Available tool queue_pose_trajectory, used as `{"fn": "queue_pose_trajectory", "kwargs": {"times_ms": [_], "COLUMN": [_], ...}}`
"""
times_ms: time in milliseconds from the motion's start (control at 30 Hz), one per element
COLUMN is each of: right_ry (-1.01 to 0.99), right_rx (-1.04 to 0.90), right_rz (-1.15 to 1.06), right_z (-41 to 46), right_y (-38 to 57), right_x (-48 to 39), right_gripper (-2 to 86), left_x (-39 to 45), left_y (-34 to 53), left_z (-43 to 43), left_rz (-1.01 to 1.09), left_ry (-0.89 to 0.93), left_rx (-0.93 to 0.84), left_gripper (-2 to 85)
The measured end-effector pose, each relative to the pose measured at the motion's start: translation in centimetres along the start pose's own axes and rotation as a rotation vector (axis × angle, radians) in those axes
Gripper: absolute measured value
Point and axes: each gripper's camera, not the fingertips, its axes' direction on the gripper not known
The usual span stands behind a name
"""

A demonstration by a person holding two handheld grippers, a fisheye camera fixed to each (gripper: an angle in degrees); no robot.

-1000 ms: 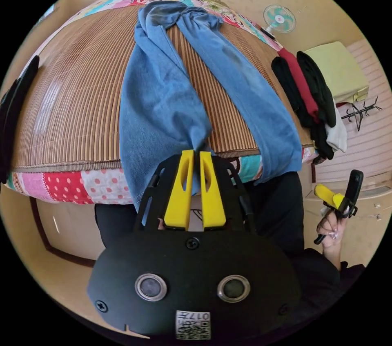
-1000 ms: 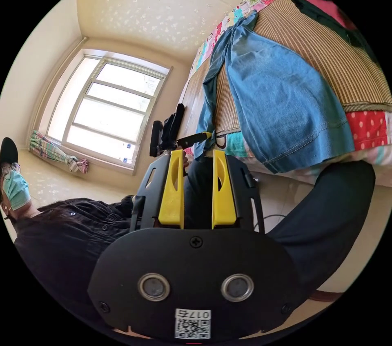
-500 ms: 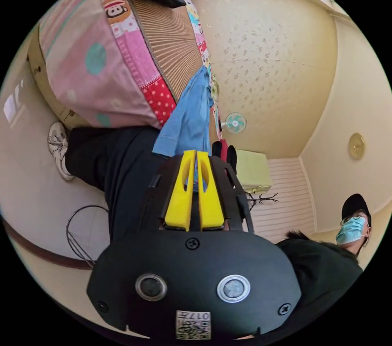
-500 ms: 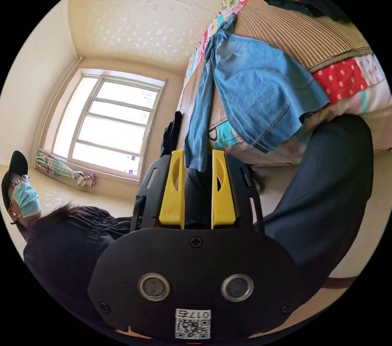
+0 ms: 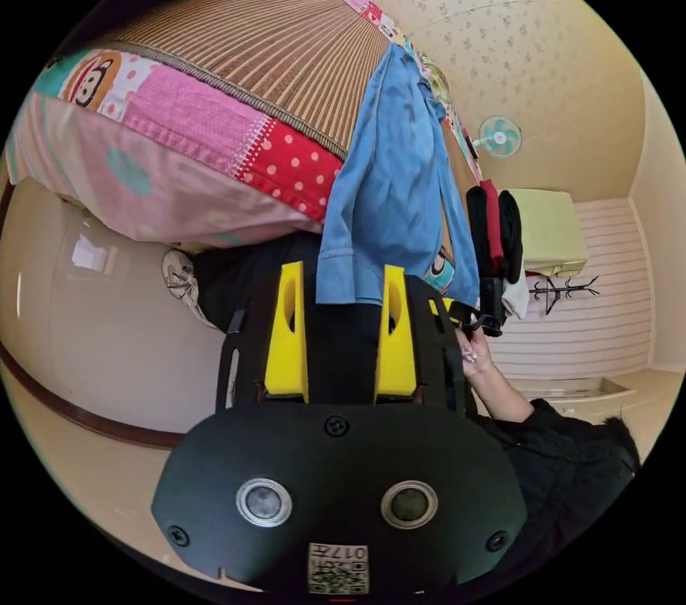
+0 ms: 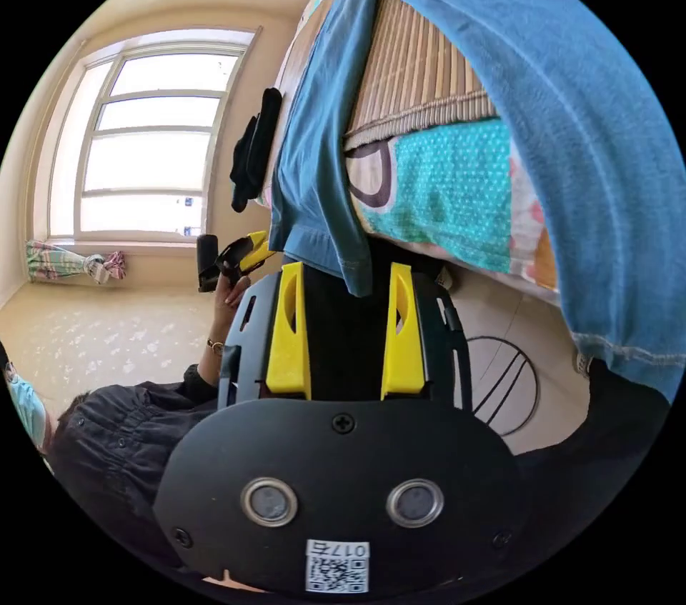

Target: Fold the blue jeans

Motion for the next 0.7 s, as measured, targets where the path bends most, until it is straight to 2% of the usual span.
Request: {"fn": "queue_pose_trajectory", "kwargs": {"times_ms": [33,100,200,233,267,333,367,500,600,700], "right_ry": [-0.033,-0.147,-0.387,-0.431,-0.444,-0.472,-0.458,-0.252,-0.099,-0.143], "right_rx": [-0.015,0.019,0.084,0.093,0.094,0.048,0.03,-0.118,-0.221,-0.258], "right_rz": [0.044,0.08,-0.014,-0.061,-0.087,-0.171,-0.188,-0.255,-0.199,-0.163], "right_z": [1.2,1.6,-0.5,-2.0,-2.8,-5.1,-5.4,-3.8,-0.3,0.3], "right_y": [-0.4,-0.2,1.1,1.8,2.2,3.7,4.1,6.7,7.8,8.3], "right_x": [1.0,1.6,-0.4,-1.8,-2.5,-5.6,-6.4,-9.9,-9.1,-7.9], "right_gripper": [11.8,6.9,3.3,2.9,2.7,2.2,2.2,2.1,2.2,2.5], "left_x": [-0.1,-0.4,-2.3,-3.4,-4.5,-5.4,-5.3,-5.1,-8.3,-12.1], "left_y": [-0.8,-1.0,0.5,1.6,2.9,4.7,5.5,8.1,11.3,14.9], "left_z": [1.1,1.2,-2.4,-4.1,-5.7,-8.0,-8.9,-8.7,-7.0,-5.0], "left_rz": [-0.008,-0.037,-0.058,-0.059,-0.065,-0.062,-0.041,-0.016,-0.157,-0.352], "left_ry": [-0.026,-0.005,0.403,0.606,0.727,0.731,0.673,0.561,0.458,0.466], "left_rx": [-0.048,-0.057,0.065,0.123,0.166,0.18,0.144,0.058,0.038,0.059], "left_gripper": [6.0,3.8,2.1,1.7,1.4,1.1,1.0,1.2,2.0,3.9]}}
